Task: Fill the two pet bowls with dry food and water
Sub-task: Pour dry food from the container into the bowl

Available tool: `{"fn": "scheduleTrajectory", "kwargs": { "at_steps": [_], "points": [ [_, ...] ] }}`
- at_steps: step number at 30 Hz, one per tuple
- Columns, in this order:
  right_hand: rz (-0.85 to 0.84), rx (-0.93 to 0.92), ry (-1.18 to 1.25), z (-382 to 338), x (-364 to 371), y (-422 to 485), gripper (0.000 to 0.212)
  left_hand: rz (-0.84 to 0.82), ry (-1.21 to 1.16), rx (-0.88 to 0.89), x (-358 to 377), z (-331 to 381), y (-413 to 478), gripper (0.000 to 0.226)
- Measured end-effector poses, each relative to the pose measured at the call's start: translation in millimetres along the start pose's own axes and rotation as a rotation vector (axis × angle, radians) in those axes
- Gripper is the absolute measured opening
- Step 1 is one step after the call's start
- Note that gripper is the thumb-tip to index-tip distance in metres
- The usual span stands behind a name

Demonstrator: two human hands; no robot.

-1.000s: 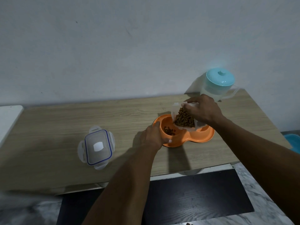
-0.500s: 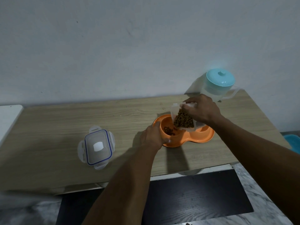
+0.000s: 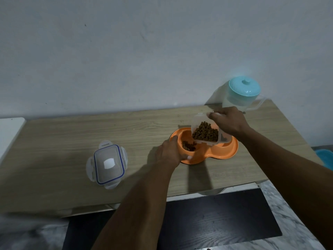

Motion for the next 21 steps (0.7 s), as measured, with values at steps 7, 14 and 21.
{"fn": "scheduleTrajectory", "kwargs": {
  "at_steps": [7,14,21],
  "points": [
    [0.062,0.193,0.389,38.8,-4.3,-3.9,0.025,-0.005,-0.034,0.012,1.4,-0.3,2.8,0.088],
    [-0.005,0.389,0.788,74.2,32.1,-29.6,0.039,0.007,-0.047,-0.005,1.9,-0.8,2.9,0.087],
    [-0.144,0.438,1.205,77.1,82.7,-50.2,0.037,0.012,-0.06,-0.023,1.0,-0.2,-0.2,0.087]
  ]
}}
Point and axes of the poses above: each hand's wrist, its own y-axis towards the middle knuckle, its own x-axis out of the palm, z = x × y, the point moved 10 cm from there along y, towards the middle knuckle, and after that the axes turned 3 degrees about -z, right-handed, at the moved point
